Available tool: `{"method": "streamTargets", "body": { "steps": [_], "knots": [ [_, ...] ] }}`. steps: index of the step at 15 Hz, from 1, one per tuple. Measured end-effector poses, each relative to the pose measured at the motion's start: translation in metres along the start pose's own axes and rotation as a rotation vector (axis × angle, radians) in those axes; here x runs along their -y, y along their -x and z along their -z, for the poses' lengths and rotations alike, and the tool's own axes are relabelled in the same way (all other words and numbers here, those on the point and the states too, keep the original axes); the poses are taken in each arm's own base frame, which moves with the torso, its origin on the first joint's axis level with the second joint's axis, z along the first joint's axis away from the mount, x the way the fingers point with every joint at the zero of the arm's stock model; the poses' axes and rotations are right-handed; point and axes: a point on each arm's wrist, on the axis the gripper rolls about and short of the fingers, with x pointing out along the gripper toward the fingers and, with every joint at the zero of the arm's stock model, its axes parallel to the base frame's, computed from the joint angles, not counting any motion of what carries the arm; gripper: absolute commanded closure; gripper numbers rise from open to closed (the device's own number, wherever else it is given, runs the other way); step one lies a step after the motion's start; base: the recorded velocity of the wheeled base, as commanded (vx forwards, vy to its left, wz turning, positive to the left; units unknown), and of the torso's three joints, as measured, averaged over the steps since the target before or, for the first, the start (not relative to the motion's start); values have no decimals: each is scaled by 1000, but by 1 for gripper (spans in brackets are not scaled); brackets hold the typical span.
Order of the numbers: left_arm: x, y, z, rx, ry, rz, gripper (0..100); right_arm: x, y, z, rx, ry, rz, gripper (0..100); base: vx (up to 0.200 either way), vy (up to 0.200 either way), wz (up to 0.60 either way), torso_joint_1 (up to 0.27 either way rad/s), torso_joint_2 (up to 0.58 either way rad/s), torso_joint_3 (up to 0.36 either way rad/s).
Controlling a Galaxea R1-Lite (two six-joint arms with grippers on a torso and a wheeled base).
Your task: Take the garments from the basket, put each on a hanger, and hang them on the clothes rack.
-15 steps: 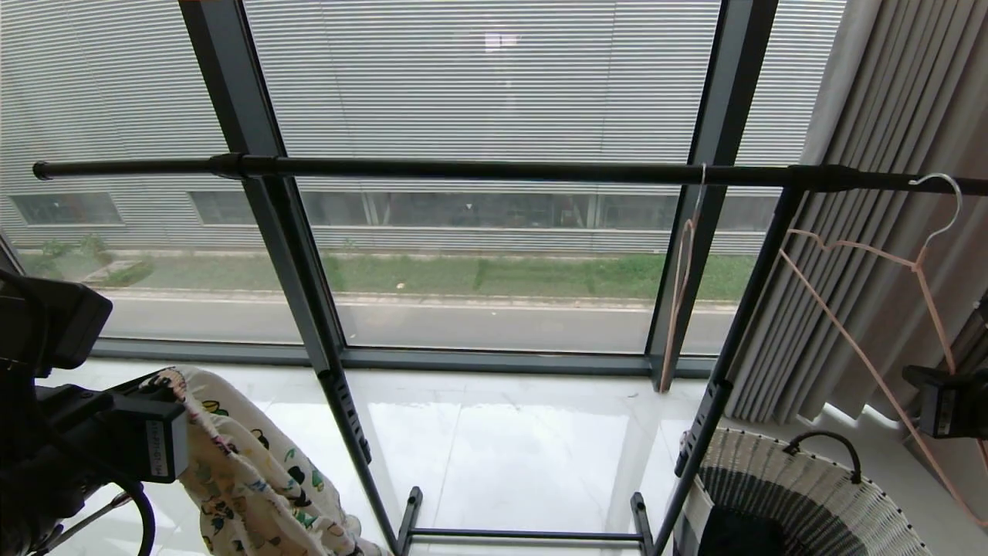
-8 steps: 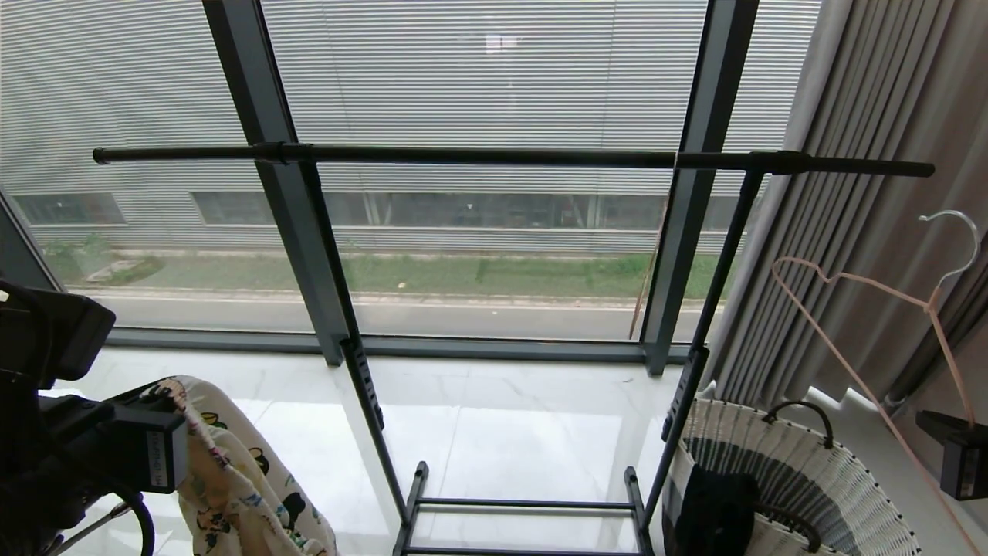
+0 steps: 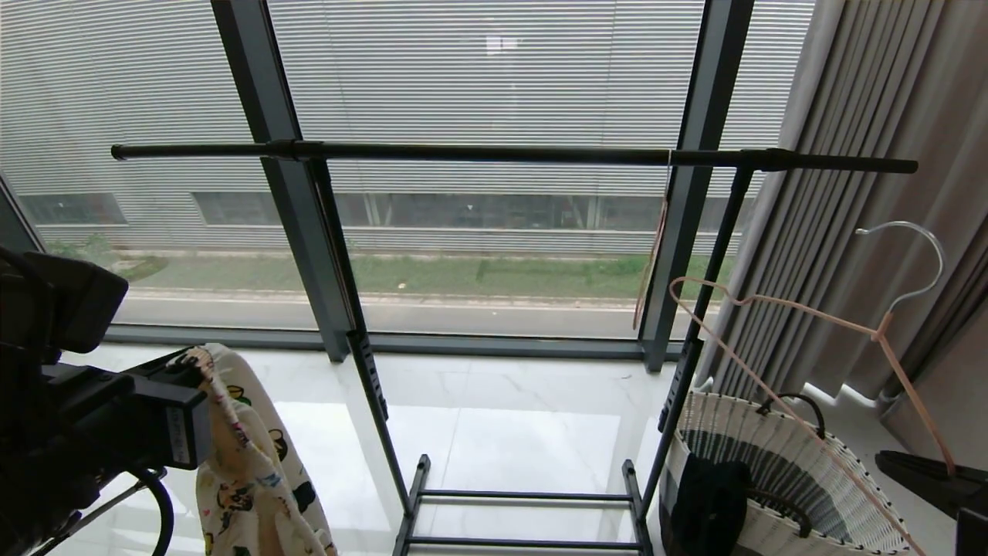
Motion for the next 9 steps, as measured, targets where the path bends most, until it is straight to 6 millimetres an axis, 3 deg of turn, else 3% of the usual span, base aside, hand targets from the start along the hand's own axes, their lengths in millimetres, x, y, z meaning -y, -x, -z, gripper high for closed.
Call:
{"method": "streamTargets", "body": {
  "steps": [4,9],
  "knots": [
    [20,-40,-33,62,112,-71,100,-22,12,2,23,89,-230,100,0,0,0,0,0,0],
    [93,-93,-61,55,198,-32,100,-47,17,6,0,204,-504,100,0,0,0,0,0,0]
  ]
}}
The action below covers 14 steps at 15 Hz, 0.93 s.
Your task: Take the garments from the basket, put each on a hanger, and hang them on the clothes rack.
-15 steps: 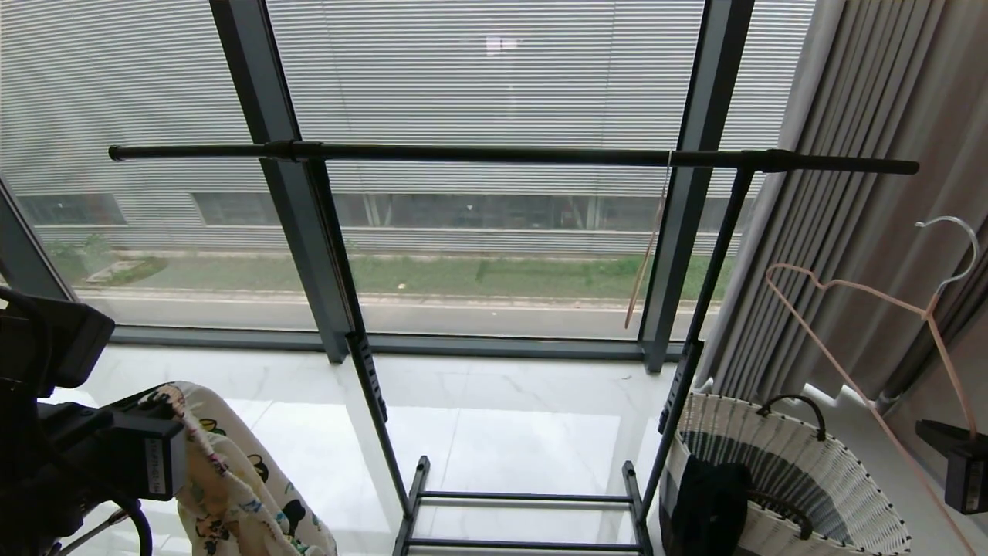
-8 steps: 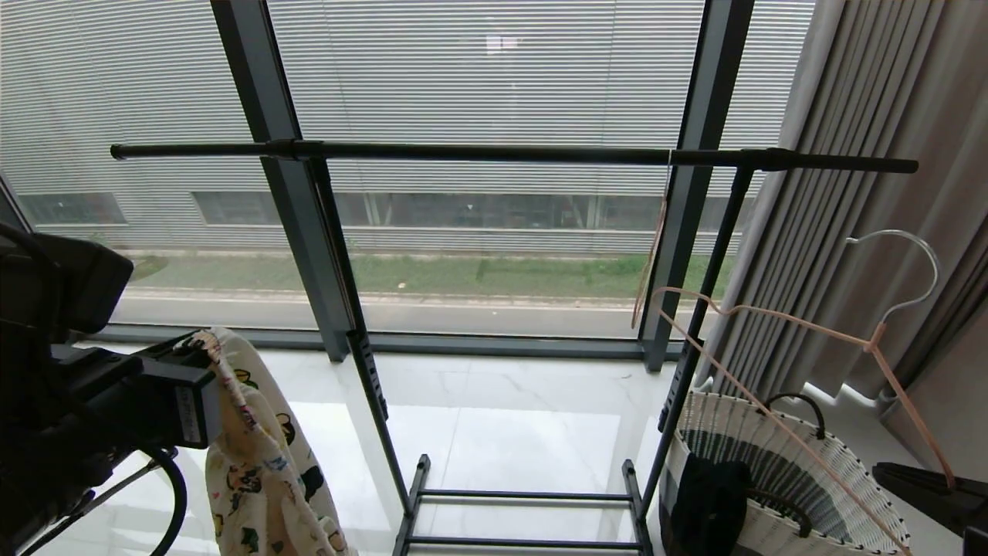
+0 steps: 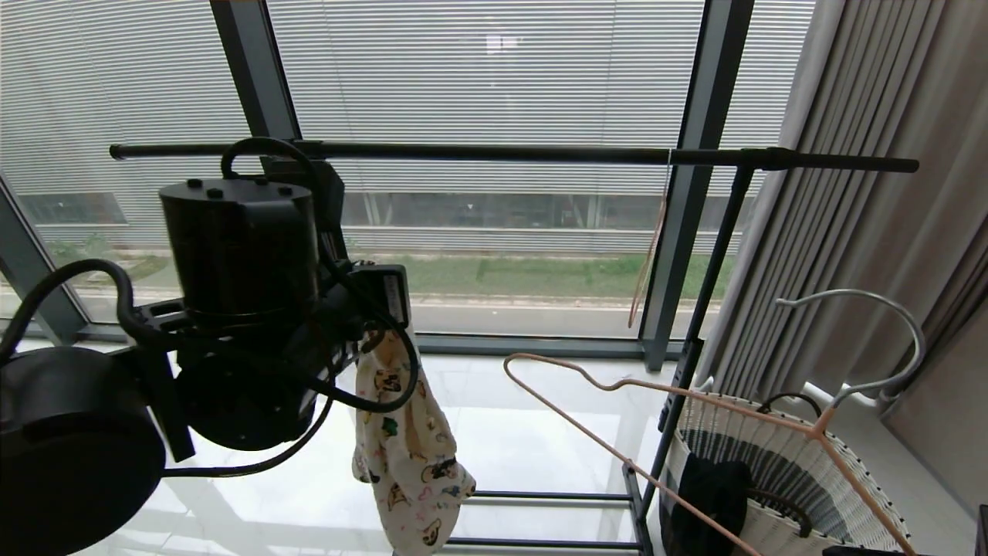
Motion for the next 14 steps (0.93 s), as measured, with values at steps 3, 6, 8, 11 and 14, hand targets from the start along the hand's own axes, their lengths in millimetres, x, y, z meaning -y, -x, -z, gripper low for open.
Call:
{"method": "streamTargets", "body": {
  "steps": [3,6,8,11,14],
  "knots": [
    [34,-14,13,-35,-12,47,100,-4,-2,0,-10,18,-45,100,0,0,0,0,0,0],
    [47,-21,20,-55,-12,61,100,-5,-4,0,-18,20,-50,100,0,0,0,0,0,0],
    [53,-22,22,-58,-18,71,100,-4,-7,-1,-29,15,-45,100,0,0,0,0,0,0],
    [59,-20,19,-48,-4,87,100,-3,-17,-5,-15,-24,-41,100,0,0,0,0,0,0],
    [65,-17,17,-41,-1,105,100,-2,-30,-13,19,-67,-37,100,0,0,0,0,0,0]
  ]
}}
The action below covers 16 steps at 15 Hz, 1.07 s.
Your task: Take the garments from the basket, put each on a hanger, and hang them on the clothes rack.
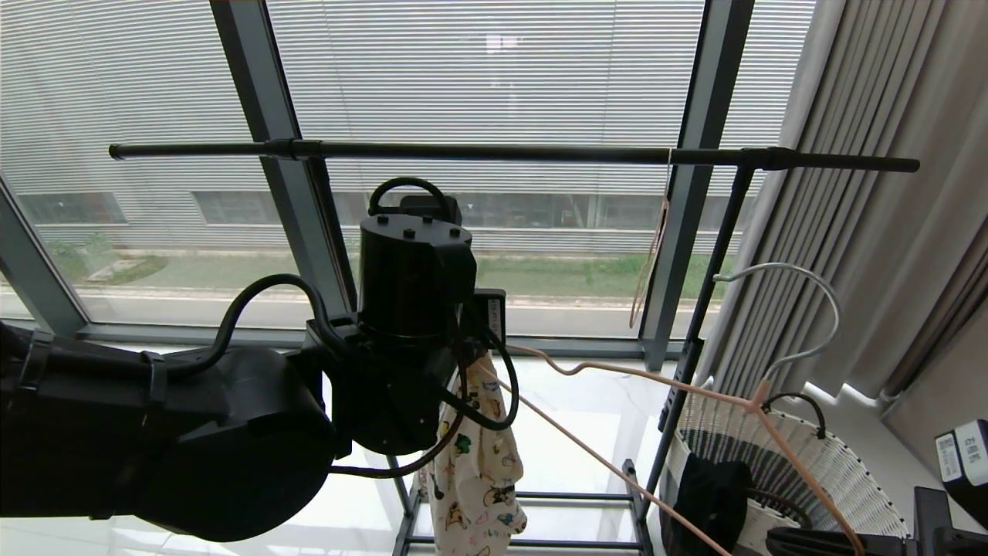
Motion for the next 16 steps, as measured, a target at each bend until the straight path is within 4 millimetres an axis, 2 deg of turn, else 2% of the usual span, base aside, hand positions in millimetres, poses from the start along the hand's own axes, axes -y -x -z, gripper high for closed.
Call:
{"method": "streamTargets", "body": {
  "steps": [8,16],
  "knots": [
    [1,0,-2,10,4,-23,100,3,-20,-4,-5,-87,12,100,0,0,0,0,0,0],
    [9,-11,-8,32,17,-66,100,8,-61,-21,-2,-106,76,100,0,0,0,0,0,0]
  ]
}}
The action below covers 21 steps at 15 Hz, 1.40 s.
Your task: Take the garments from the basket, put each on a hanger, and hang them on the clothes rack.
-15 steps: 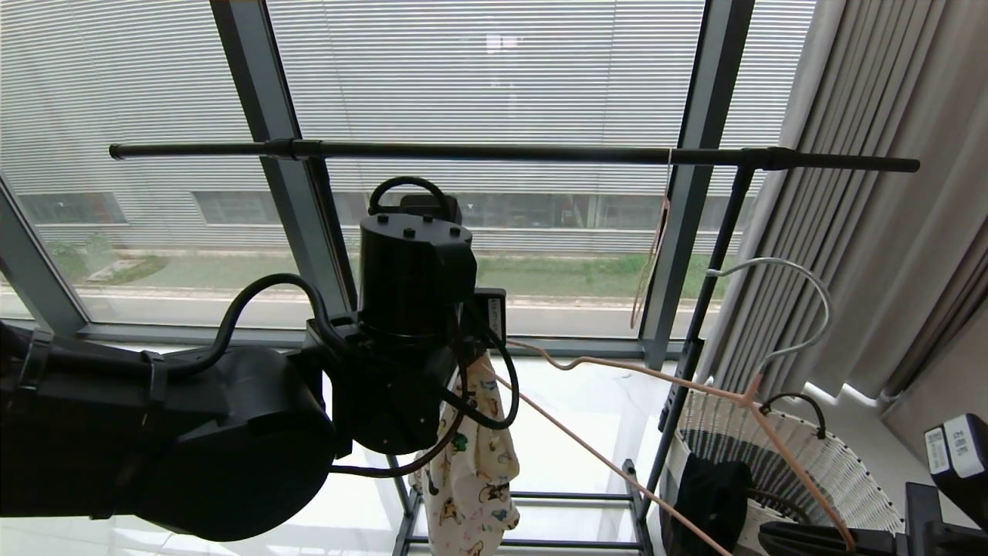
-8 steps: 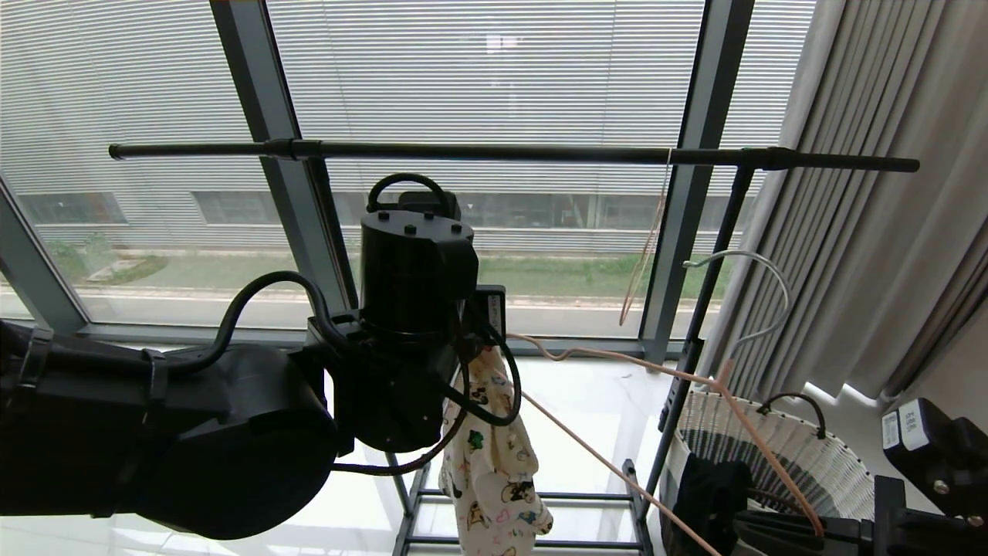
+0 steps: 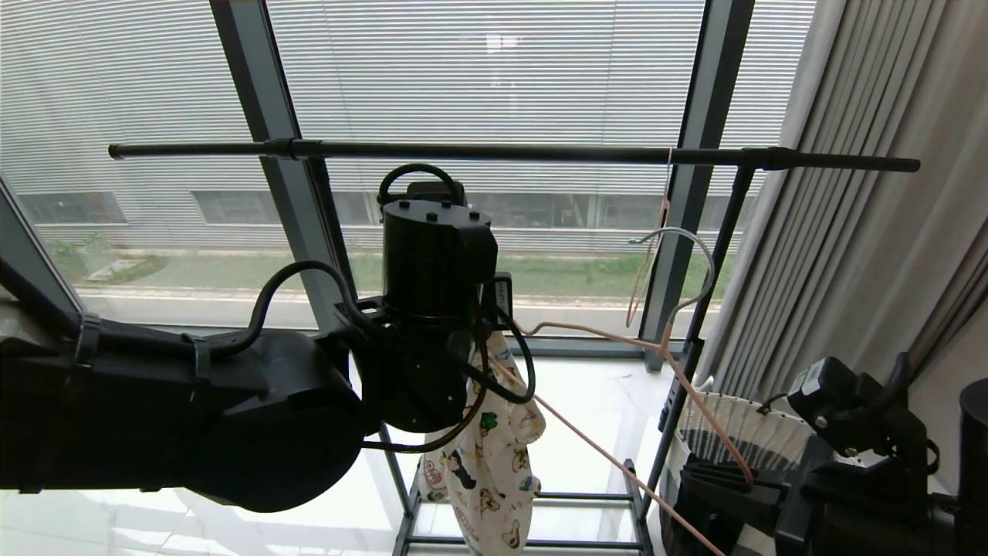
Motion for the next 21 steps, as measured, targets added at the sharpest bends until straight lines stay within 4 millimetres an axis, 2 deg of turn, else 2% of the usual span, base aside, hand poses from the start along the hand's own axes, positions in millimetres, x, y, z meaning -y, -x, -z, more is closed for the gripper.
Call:
{"method": "streamTargets", "body": {
  "steps": [8,13,16,21],
  "knots": [
    [12,7,0,4,-12,41,100,1,-59,-17,-12,-12,29,100,0,0,0,0,0,0],
    [12,14,-5,18,9,54,100,0,-100,-30,-5,-51,67,100,0,0,0,0,0,0],
    [20,25,-7,24,16,96,100,0,-112,-34,-3,-50,77,100,0,0,0,0,0,0],
    [31,42,-10,35,56,159,100,1,-118,-31,-11,-50,107,100,0,0,0,0,0,0]
  ]
}}
